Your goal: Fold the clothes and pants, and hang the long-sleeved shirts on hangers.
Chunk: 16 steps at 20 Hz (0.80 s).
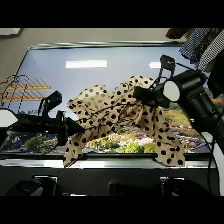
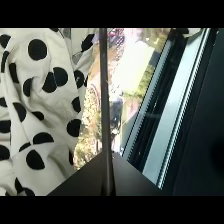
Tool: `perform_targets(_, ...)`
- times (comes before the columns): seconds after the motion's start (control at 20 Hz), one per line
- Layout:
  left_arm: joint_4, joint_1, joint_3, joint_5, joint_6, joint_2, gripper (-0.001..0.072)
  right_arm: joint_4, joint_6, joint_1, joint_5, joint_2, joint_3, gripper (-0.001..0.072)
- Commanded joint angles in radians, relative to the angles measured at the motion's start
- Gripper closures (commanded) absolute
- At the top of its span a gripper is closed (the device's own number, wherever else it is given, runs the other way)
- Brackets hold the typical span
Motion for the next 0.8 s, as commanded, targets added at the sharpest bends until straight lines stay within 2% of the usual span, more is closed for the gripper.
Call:
perform_targets(0.0,-0.067,-0.022,0.0,0.017,0.074,-0.064,0.0692,0.026,-0.02,0.0,0.02,0.041,0.001,0.0692)
perform_targets(0.2,-0.087,-0.06,0.0,0.071,0.12,-0.127,0.0692,0.038,-0.036,0.0,0.072,0.056,0.029,0.0692)
perform_targets(0.35,-0.166,-0.077,0.0,0.094,0.184,-0.172,0.0692,0.037,-0.055,0.0,0.098,0.056,0.079,0.0692)
perform_targets(0.45,-0.204,-0.083,0.001,0.109,0.192,-0.201,0.0692,0.038,-0.058,0.0,0.098,0.056,0.095,0.0692)
perform_targets(0.75,-0.313,-0.113,0.001,0.159,0.283,-0.261,0.0692,0.08,-0.084,0.0,0.107,0.056,0.096,0.0692)
